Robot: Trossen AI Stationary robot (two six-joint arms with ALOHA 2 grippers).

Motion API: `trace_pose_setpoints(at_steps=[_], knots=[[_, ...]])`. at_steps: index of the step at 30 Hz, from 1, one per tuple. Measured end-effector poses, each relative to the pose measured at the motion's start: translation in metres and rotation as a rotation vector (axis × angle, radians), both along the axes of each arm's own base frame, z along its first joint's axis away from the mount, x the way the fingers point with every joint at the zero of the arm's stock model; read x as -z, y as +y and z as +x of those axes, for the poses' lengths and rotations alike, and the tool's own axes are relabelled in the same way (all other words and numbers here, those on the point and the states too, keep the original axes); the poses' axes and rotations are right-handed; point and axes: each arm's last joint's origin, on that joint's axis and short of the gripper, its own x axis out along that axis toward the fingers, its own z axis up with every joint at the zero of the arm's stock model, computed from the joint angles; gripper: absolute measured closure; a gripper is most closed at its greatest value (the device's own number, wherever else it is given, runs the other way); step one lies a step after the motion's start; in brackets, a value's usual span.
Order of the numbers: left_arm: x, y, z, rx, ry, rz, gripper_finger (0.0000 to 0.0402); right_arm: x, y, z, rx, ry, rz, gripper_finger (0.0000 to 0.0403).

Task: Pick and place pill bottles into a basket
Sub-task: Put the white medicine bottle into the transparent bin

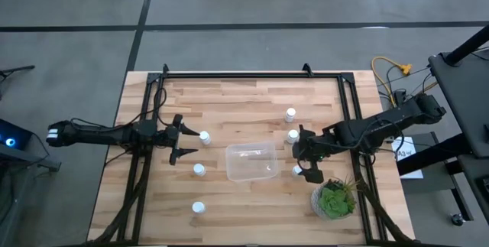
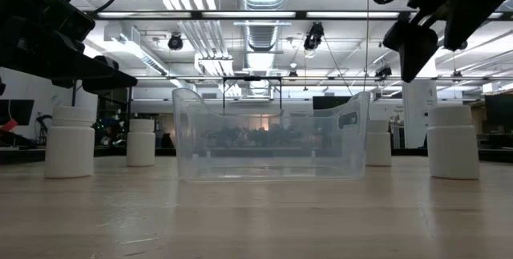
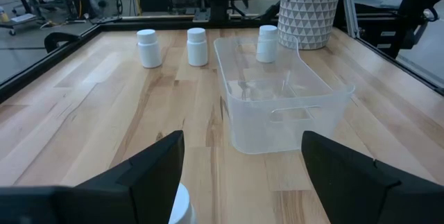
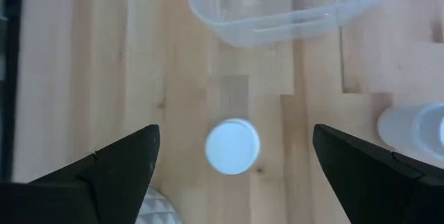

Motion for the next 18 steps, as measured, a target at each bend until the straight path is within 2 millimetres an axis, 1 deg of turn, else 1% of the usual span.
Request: trace_pose_setpoints(at_steps=[8, 12, 18], knots=[[0.0, 0.0, 0.0, 0.0, 0.0, 0.0, 0.0127, 0.018, 0.0, -0.003, -0.015, 0.005, 0.004, 0.0035], [0.0, 0.0, 0.0, 0.0, 0.0, 0.0, 0.0127, 0.019, 0.001, -0.002, -0.027, -0.017, 0.018, 0.0035], [0.0, 0.0, 0.0, 0.0, 0.0, 0.0, 0.0127, 0.031, 0.005, 0.0, -0.069, 0.026, -0.008, 0.0035]])
